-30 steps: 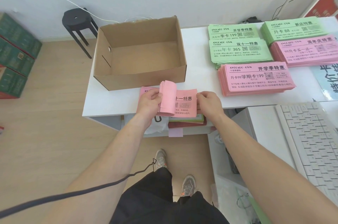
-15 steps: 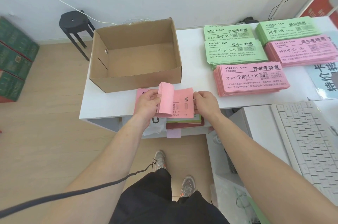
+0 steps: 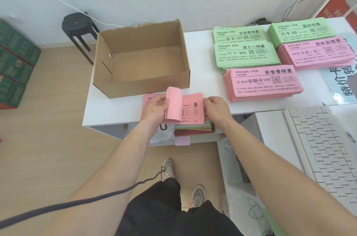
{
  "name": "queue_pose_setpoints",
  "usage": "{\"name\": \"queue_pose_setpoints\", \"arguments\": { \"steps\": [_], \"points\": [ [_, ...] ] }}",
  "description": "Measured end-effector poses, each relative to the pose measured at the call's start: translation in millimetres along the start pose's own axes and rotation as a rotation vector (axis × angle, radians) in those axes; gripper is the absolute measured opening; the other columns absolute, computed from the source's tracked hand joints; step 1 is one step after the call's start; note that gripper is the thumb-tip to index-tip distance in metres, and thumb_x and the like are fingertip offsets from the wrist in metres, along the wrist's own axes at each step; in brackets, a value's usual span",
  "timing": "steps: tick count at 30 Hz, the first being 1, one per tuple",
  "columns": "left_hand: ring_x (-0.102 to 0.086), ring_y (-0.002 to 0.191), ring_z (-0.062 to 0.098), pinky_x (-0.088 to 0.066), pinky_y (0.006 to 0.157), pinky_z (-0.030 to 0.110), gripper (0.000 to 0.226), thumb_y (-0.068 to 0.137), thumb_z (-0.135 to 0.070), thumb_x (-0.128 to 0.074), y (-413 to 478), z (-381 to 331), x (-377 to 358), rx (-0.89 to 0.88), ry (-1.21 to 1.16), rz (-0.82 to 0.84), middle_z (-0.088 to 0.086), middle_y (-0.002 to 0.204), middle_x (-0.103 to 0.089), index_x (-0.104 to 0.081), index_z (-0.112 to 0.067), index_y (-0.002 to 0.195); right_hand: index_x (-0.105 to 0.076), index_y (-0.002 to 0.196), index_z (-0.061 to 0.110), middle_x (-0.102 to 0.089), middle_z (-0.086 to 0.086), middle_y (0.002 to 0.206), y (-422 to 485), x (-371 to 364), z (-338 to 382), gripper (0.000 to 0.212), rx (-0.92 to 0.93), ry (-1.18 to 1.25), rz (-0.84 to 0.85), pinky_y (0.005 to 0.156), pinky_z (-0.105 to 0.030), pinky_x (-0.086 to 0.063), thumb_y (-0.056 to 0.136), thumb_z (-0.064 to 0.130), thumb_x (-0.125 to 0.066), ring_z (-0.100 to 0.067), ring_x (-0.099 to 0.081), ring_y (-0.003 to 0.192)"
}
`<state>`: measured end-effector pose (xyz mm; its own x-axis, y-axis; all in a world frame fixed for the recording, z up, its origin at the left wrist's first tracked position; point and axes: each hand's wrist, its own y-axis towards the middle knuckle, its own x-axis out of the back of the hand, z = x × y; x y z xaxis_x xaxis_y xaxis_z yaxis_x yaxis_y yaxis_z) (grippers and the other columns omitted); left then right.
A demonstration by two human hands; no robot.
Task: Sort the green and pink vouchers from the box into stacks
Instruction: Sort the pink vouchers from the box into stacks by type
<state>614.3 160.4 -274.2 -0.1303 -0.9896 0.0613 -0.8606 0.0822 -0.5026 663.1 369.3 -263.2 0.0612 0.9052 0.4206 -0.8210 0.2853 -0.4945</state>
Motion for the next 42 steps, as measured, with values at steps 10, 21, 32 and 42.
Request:
{"name": "queue_pose_setpoints", "arguments": {
  "steps": [10, 21, 32, 42],
  "points": [
    [-0.063, 0.109, 0.018, -0.055, 0.093, 0.045, 0.016, 0.104, -0.018, -0.051, -14.2, -13.4, -1.8, -0.09, 0.173, -0.13, -0.001, 0.117, -0.064, -0.057, -0.026, 0.117, -0.06, 0.114, 0.009, -0.075, -0.01, 0.102, -6.5, -0.6, 4.9, 0.019, -0.029, 0.144, 0.056, 0.077, -0.048, -0.063, 0.098, 0.014, -0.052, -0.025, -0.075, 0.086],
    [-0.058, 0.081, 0.008, -0.056, 0.072, 0.028, 0.029, 0.104, -0.013, -0.044, -27.9, -22.4, -9.4, -0.29, 0.359, -0.139, -0.016, 0.094, -0.064, -0.071, -0.024, 0.101, -0.065, 0.111, 0.013, -0.073, -0.006, 0.1, -8.7, -5.0, 18.9, 0.022, -0.002, 0.123, 0.073, 0.067, -0.041, -0.064, 0.098, 0.018, -0.049, -0.024, -0.074, 0.084],
    [-0.061, 0.084, 0.016, -0.042, 0.067, 0.026, 0.024, 0.102, -0.012, -0.048, -27.7, -47.5, 54.4, -0.319, 0.426, -0.182, -0.005, 0.095, -0.07, -0.063, -0.03, 0.106, -0.064, 0.083, 0.028, -0.076, -0.005, 0.098, -2.8, -2.6, 12.5, 0.02, 0.009, -0.128, 0.073, 0.079, -0.046, -0.063, 0.093, 0.01, -0.061, -0.024, -0.074, 0.089],
    [-0.069, 0.096, 0.025, -0.061, 0.076, 0.05, 0.016, 0.105, -0.012, -0.051, -33.1, -29.3, 21.9, 0.027, -0.052, -0.053, 0.012, 0.123, -0.068, -0.064, -0.02, 0.108, -0.067, 0.102, 0.015, -0.073, -0.005, 0.099, -8.4, -3.4, 11.1, 0.018, -0.014, -0.016, 0.069, 0.074, -0.043, -0.064, 0.095, 0.007, -0.052, -0.022, -0.072, 0.088]
  ]
}}
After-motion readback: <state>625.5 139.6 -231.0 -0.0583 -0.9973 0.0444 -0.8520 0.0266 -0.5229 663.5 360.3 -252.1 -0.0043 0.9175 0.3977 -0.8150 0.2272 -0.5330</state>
